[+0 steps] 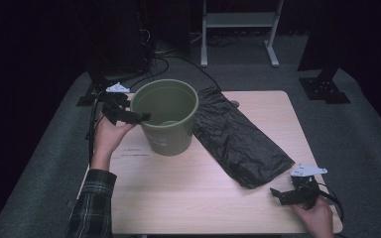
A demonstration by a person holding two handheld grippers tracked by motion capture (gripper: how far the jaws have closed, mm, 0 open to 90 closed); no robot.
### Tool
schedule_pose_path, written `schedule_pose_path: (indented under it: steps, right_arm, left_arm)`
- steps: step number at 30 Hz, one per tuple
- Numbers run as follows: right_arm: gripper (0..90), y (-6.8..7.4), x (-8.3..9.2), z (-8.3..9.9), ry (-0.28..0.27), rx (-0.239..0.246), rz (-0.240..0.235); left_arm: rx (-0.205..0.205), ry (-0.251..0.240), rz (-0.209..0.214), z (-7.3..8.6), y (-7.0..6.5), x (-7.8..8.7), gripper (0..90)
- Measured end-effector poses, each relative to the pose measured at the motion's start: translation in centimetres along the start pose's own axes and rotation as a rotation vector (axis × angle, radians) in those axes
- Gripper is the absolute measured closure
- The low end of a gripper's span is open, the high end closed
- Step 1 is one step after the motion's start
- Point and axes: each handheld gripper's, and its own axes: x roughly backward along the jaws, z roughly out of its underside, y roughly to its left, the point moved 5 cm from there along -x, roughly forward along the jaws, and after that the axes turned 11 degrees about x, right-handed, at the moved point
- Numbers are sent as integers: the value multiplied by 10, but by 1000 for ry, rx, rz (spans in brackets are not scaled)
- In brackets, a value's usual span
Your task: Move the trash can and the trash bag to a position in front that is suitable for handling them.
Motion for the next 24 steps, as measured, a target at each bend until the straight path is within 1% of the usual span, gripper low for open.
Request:
schedule_pose_path:
  steps: [1, 2, 5, 8, 12, 16, 19, 20, 21, 24]
  right_arm:
    - [0, 0, 0, 0, 0, 0, 0]
    - [0, 0, 0, 0, 0, 0, 0]
    - [0, 0, 0, 0, 0, 0, 0]
    - [0, 0, 0, 0, 0, 0, 0]
    - [0, 0, 0, 0, 0, 0, 0]
    - [0, 0, 0, 0, 0, 0, 0]
    - [0, 0, 0, 0, 0, -1, 0]
    - [0, 0, 0, 0, 0, 0, 1]
    - [0, 0, 0, 0, 0, 0, 1]
    - [0, 0, 0, 0, 0, -1, 0]
  left_arm:
    - [0, -7, 9, 2, -3, 1, 0]
    - [0, -7, 9, 2, -3, 1, 0]
    - [-6, -21, 22, 8, -11, 4, 0]
    - [-11, -24, 25, 10, -15, 5, 0]
    - [-20, -20, 34, 14, -24, 7, 0]
    - [-47, -4, 36, 18, -34, 9, 0]
    - [-60, 0, 46, 21, -43, 11, 0]
    - [-74, 5, 50, 24, -49, 10, 0]
    - [-74, 5, 50, 24, -49, 10, 0]
    - [-86, 8, 68, 28, -61, 10, 0]
